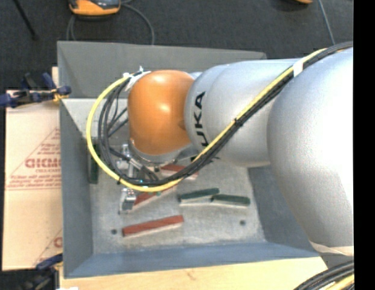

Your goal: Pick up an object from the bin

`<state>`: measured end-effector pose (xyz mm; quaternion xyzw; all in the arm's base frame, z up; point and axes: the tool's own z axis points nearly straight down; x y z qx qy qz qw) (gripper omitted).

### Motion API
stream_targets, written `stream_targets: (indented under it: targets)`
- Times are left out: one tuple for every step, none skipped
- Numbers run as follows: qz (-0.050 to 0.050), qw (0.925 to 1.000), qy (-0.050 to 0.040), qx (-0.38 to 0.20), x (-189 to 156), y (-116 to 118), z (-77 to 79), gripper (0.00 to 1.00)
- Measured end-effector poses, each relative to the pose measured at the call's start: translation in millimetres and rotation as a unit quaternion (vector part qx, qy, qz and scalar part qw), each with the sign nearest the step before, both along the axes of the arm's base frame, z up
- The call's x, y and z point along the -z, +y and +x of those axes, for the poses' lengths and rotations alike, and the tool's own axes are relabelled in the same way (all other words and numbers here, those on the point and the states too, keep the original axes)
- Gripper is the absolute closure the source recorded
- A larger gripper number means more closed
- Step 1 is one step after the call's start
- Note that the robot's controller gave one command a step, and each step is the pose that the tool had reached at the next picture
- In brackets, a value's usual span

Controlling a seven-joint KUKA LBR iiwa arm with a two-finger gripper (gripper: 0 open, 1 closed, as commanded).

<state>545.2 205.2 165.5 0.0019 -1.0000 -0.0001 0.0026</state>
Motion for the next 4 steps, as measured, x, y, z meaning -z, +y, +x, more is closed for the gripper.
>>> stream_targets:
  targets:
    - [0.001,1.0,-0.0036,0.002,-4.4,-0.8,2.1,0.0]
    - [0.006,0.9989,-0.0096,-0.046,79.3,-33.8,-30.0,1.0]
    - [0.006,0.9989,-0.0095,-0.046,79.3,-33.8,-30.0,1.0]
    - [0.003,0.9989,0.001,-0.047,76.6,-31.5,-33.1,1.0]
